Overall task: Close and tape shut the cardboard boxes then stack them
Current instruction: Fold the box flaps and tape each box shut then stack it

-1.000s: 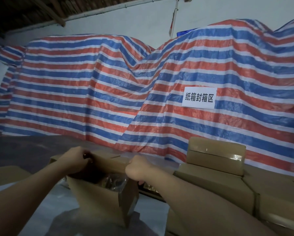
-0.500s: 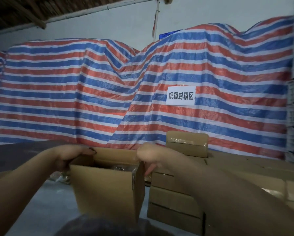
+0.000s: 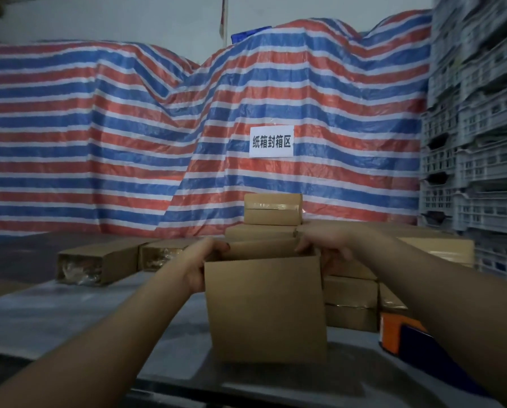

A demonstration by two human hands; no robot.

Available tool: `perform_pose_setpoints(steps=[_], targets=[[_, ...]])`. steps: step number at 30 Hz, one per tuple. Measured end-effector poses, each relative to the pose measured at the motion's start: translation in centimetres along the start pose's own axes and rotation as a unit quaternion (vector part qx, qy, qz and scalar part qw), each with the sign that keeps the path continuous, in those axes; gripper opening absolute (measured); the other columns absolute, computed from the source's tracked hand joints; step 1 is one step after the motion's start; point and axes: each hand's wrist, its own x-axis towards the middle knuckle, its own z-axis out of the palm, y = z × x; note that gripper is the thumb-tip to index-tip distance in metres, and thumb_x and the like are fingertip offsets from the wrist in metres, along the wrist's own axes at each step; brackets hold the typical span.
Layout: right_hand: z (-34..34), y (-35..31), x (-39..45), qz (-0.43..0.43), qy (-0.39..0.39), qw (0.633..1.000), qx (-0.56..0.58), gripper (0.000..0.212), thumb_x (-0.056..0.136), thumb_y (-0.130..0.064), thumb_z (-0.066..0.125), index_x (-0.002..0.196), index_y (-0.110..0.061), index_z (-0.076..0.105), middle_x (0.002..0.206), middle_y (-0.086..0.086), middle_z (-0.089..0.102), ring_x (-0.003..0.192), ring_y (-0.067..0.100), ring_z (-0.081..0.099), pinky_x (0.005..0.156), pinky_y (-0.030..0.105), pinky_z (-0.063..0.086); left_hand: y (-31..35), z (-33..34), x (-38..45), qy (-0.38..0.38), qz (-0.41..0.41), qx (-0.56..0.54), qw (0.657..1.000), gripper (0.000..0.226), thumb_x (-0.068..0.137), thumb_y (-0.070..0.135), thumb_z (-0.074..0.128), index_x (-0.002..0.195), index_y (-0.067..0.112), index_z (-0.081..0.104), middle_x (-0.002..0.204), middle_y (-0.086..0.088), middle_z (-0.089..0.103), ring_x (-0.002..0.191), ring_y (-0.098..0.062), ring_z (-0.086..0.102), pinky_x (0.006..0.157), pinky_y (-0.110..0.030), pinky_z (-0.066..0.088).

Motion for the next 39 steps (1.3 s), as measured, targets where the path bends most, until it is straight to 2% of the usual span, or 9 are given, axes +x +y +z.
perform_pose_setpoints(steps=[4, 12, 16, 20, 24, 27, 30, 34, 39], targets=[[-2.7, 2.5, -0.8, 0.012, 0.02, 1.0, 0.018, 0.015, 0.094, -0.021, 0.064, 0.107, -0.015, 0.064, 0.075, 0.005, 0.077, 0.069, 0.022, 0.076, 0.057, 0.033, 0.06, -0.5, 4.2, 0.6, -0.013, -0.012, -0.017, 1.0, 0.025, 0.085, 0.015, 0.064, 0.108, 0.008, 0.056, 0.063, -0.012, 0.071, 0.055, -0.025, 0.069, 0.059, -0.033, 0.058], [-3.4, 8.0, -0.3, 0.097, 0.03, 0.991, 0.086, 0.015, 0.093, -0.019, 0.058, 0.103, -0.008, 0.061, 0.064, 0.006, 0.073, 0.055, 0.02, 0.071, 0.052, 0.03, 0.055, -2.5, 8.8, 1.4, -0.031, -0.026, -0.027, 0.999, 0.009, 0.093, 0.009, 0.056, 0.09, 0.001, 0.054, 0.074, -0.016, 0.061, 0.067, -0.029, 0.058, 0.064, -0.034, 0.048], [-3.2, 8.8, 0.4, 0.101, 0.027, 0.987, 0.121, 0.014, 0.091, -0.019, 0.055, 0.093, -0.007, 0.061, 0.056, 0.006, 0.066, 0.049, 0.02, 0.065, 0.059, 0.035, 0.054, -2.6, 9.1, 1.8, -0.028, -0.028, -0.034, 0.999, 0.015, 0.095, 0.007, 0.052, 0.082, 0.001, 0.054, 0.076, -0.016, 0.057, 0.068, -0.028, 0.054, 0.065, -0.034, 0.044], [-3.0, 8.3, 0.2, 0.103, 0.033, 0.98, 0.166, 0.017, 0.092, -0.021, 0.057, 0.101, -0.006, 0.06, 0.063, 0.007, 0.07, 0.07, 0.026, 0.069, 0.071, 0.04, 0.057, -2.4, 9.0, 2.2, -0.019, -0.029, -0.022, 0.999, 0.012, 0.094, 0.009, 0.055, 0.085, 0.001, 0.056, 0.075, -0.015, 0.06, 0.068, -0.028, 0.057, 0.066, -0.035, 0.047], [-1.8, 8.7, -0.6, 0.092, 0.055, 0.952, 0.285, 0.018, 0.092, -0.02, 0.061, 0.104, -0.007, 0.058, 0.059, 0.007, 0.07, 0.062, 0.023, 0.07, 0.061, 0.034, 0.054, -3.1, 8.0, 2.9, -0.044, -0.003, -0.033, 0.999, 0.037, 0.096, 0.036, 0.054, 0.086, 0.004, 0.069, 0.072, -0.015, 0.07, 0.064, -0.027, 0.067, 0.066, -0.034, 0.05], [-0.4, 9.7, -1.0, 0.029, 0.076, 0.919, 0.386, 0.031, 0.093, -0.032, 0.061, 0.11, -0.007, 0.064, 0.078, 0.012, 0.077, 0.081, 0.028, 0.072, 0.075, 0.039, 0.055, -4.6, 6.9, 3.2, -0.066, 0.018, -0.056, 0.996, 0.057, 0.093, 0.054, 0.049, 0.077, 0.009, 0.08, 0.081, -0.014, 0.073, 0.066, -0.026, 0.071, 0.067, -0.035, 0.051], [1.2, 10.9, -0.7, -0.014, 0.104, 0.894, 0.435, 0.051, 0.096, -0.053, 0.052, 0.114, -0.009, 0.07, 0.102, 0.018, 0.076, 0.101, 0.035, 0.071, 0.098, 0.047, 0.051, -6.1, 7.0, 2.9, -0.062, 0.052, -0.082, 0.993, 0.055, 0.095, 0.054, 0.047, 0.091, 0.01, 0.079, 0.089, -0.015, 0.071, 0.074, -0.027, 0.07, 0.069, -0.034, 0.052], [2.9, 12.5, -0.6, -0.035, 0.136, 0.875, 0.464, 0.062, 0.094, -0.065, 0.047, 0.098, -0.01, 0.076, 0.096, 0.019, 0.076, 0.085, 0.033, 0.074, 0.091, 0.046, 0.051, -7.5, 7.5, 2.6, -0.081, 0.094, -0.104, 0.987, 0.056, 0.099, 0.043, 0.04, 0.071, 0.017, 0.081, 0.078, -0.012, 0.073, 0.068, -0.022, 0.072, 0.06, -0.03, 0.055], [3.6, 13.3, -0.1, -0.056, 0.146, 0.856, 0.493, 0.058, 0.092, -0.064, 0.049, 0.078, -0.017, 0.08, 0.084, 0.016, 0.076, 0.073, 0.031, 0.075, 0.086, 0.044, 0.051, -8.0, 7.5, 2.6, -0.083, 0.107, -0.098, 0.986, 0.053, 0.098, 0.039, 0.043, 0.067, 0.016, 0.08, 0.074, -0.01, 0.072, 0.066, -0.02, 0.071, 0.061, -0.028, 0.056]])
